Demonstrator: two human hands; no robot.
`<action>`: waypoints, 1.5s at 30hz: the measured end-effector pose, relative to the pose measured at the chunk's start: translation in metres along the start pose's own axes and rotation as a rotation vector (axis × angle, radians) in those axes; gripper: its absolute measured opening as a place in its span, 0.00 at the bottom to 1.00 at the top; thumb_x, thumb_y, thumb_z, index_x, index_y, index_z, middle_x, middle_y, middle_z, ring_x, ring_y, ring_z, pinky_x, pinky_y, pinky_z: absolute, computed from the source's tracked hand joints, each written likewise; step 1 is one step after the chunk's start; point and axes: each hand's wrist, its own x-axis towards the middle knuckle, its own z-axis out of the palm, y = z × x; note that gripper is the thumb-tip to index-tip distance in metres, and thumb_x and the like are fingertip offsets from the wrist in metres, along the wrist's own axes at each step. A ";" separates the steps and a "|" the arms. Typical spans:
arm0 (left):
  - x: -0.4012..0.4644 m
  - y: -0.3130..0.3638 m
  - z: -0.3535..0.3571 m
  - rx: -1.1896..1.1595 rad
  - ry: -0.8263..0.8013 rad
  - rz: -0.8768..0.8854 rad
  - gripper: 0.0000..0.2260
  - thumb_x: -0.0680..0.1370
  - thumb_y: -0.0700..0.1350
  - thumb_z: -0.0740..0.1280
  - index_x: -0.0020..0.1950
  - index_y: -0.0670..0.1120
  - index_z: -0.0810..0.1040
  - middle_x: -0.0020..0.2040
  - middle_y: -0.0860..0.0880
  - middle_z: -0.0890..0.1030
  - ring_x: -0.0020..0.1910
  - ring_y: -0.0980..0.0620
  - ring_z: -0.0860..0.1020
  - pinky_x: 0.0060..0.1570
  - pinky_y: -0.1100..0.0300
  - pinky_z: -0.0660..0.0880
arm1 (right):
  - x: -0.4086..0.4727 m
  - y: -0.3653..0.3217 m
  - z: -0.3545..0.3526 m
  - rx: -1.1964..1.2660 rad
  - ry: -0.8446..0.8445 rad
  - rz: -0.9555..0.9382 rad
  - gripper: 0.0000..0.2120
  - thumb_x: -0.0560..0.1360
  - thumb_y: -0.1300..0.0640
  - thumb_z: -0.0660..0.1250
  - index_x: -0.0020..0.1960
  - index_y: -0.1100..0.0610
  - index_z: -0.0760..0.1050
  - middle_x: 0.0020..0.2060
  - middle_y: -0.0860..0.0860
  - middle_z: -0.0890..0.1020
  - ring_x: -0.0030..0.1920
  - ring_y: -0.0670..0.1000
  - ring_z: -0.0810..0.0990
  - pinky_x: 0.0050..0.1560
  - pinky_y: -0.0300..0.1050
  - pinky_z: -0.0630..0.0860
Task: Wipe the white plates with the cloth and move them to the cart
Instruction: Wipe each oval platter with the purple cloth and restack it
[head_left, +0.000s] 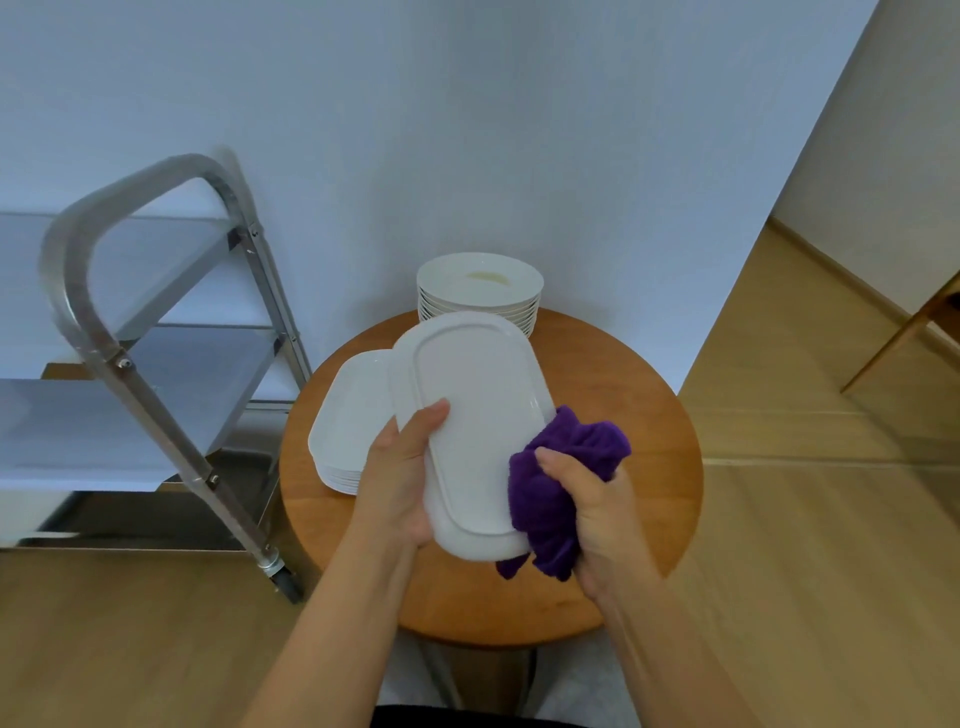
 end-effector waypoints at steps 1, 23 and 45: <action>-0.001 -0.002 0.000 0.001 0.038 0.016 0.19 0.69 0.43 0.70 0.59 0.48 0.76 0.51 0.43 0.84 0.48 0.41 0.83 0.41 0.45 0.80 | -0.003 0.008 0.002 0.032 0.039 -0.011 0.28 0.57 0.56 0.80 0.55 0.55 0.75 0.44 0.52 0.84 0.43 0.52 0.84 0.38 0.46 0.79; -0.009 0.004 0.010 0.178 0.285 0.105 0.16 0.77 0.60 0.59 0.51 0.50 0.77 0.42 0.48 0.85 0.44 0.48 0.83 0.44 0.53 0.78 | -0.010 0.004 0.057 -0.945 -0.453 -0.520 0.37 0.68 0.52 0.64 0.75 0.42 0.55 0.66 0.41 0.68 0.62 0.40 0.69 0.64 0.33 0.64; -0.030 -0.017 -0.006 1.005 0.252 0.450 0.23 0.69 0.66 0.54 0.43 0.52 0.79 0.34 0.54 0.80 0.35 0.67 0.78 0.29 0.74 0.71 | 0.005 -0.011 0.002 -0.041 0.152 -0.001 0.16 0.70 0.55 0.72 0.57 0.52 0.77 0.44 0.53 0.85 0.44 0.52 0.84 0.39 0.47 0.80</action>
